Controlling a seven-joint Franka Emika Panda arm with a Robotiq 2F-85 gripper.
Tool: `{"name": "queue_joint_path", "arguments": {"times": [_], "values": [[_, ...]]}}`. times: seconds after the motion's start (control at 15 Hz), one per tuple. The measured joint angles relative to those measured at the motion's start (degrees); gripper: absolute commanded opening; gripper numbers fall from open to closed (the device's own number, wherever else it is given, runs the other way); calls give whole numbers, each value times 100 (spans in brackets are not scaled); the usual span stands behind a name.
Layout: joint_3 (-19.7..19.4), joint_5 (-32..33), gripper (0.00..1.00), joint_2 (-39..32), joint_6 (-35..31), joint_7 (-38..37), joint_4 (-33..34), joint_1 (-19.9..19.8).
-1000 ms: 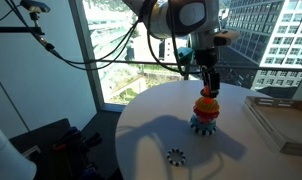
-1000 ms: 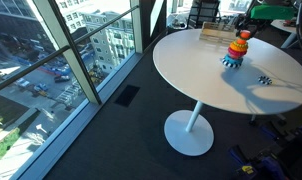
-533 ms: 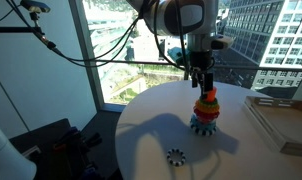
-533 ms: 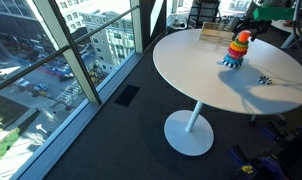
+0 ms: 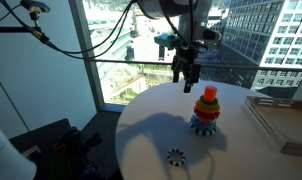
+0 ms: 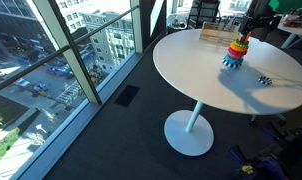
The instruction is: Put the dark green ring on the stack
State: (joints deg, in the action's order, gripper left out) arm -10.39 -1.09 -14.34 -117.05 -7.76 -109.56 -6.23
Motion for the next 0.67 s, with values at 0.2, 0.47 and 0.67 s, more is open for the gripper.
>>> {"name": "queue_joint_path", "arguments": {"times": [0.2,0.47,0.67], "values": [[85,275,100,388,481,121,-176,37],[217,686,100,1040,897,116,-601,120],[317,895,100,1619,922,67,-995,156]]}}
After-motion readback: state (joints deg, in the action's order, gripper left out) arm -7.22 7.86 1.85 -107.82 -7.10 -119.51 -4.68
